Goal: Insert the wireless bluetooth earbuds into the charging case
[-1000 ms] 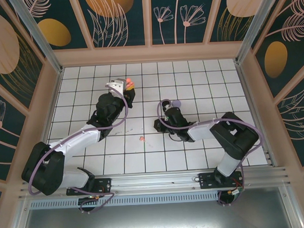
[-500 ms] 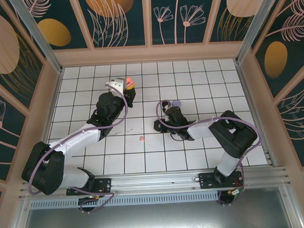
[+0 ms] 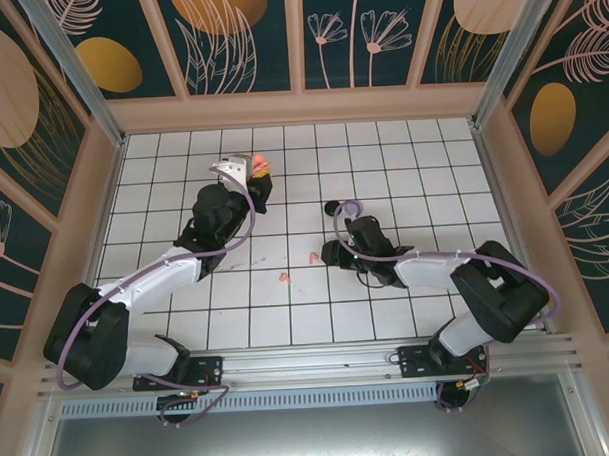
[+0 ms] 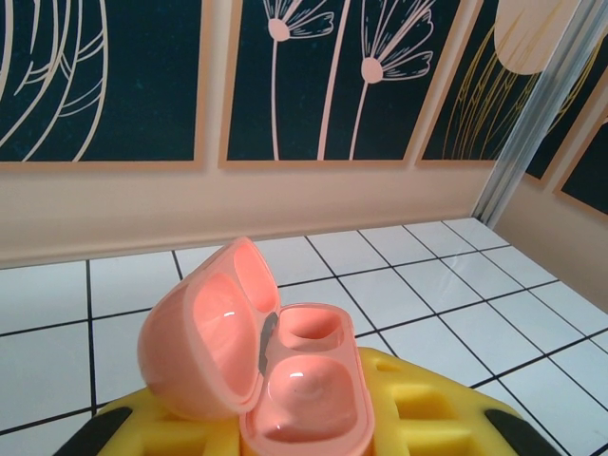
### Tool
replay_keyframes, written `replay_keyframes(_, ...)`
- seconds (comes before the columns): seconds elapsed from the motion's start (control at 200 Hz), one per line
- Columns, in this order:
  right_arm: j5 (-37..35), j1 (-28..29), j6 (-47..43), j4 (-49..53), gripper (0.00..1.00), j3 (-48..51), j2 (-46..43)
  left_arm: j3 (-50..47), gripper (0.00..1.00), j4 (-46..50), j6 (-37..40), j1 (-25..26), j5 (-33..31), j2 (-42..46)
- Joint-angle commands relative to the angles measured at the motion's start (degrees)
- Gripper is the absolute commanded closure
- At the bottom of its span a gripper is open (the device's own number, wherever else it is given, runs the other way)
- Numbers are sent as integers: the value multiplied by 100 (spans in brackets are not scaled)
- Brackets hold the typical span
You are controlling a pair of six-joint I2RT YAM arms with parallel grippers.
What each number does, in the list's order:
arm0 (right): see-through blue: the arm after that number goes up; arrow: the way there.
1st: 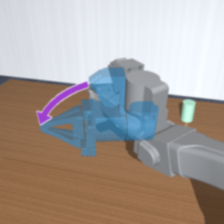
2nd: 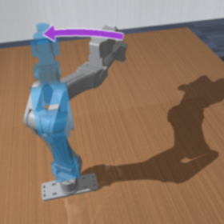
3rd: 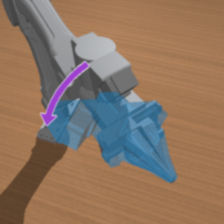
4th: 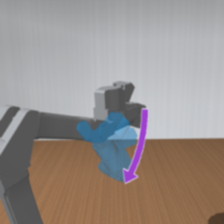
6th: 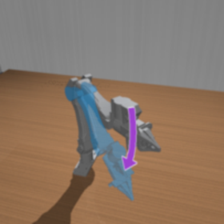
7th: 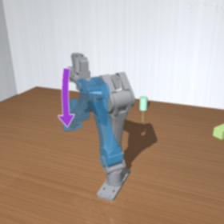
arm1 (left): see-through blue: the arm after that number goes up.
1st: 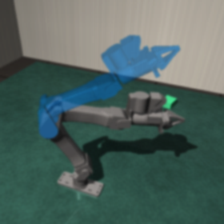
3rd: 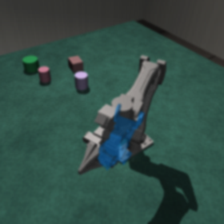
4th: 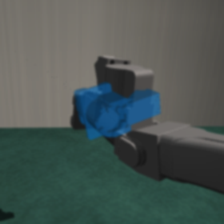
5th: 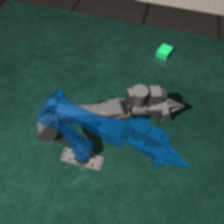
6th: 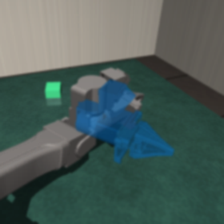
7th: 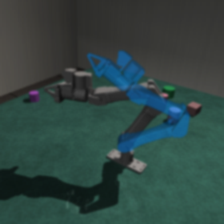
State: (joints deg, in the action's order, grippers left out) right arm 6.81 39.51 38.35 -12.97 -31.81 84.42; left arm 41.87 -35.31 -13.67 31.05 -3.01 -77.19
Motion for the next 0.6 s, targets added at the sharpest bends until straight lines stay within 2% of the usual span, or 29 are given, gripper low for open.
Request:
replay_keyframes(0.0,-350,117,777,1372,44,-701,-227,142,100,-72,-92,-37,0,49)
replay_keyframes(0.095,-689,270,1348,2531,40,-1362,-11,148,100,-139,-125,-37,-254,21)
replay_keyframes(0.275,-1044,497,2054,3481,38,-2083,468,294,100,-214,-117,-59,-643,-207)
replay_keyframes(0.595,-1153,667,2620,4712,39,-3401,1534,580,100,-222,-188,-427,-450,-466)
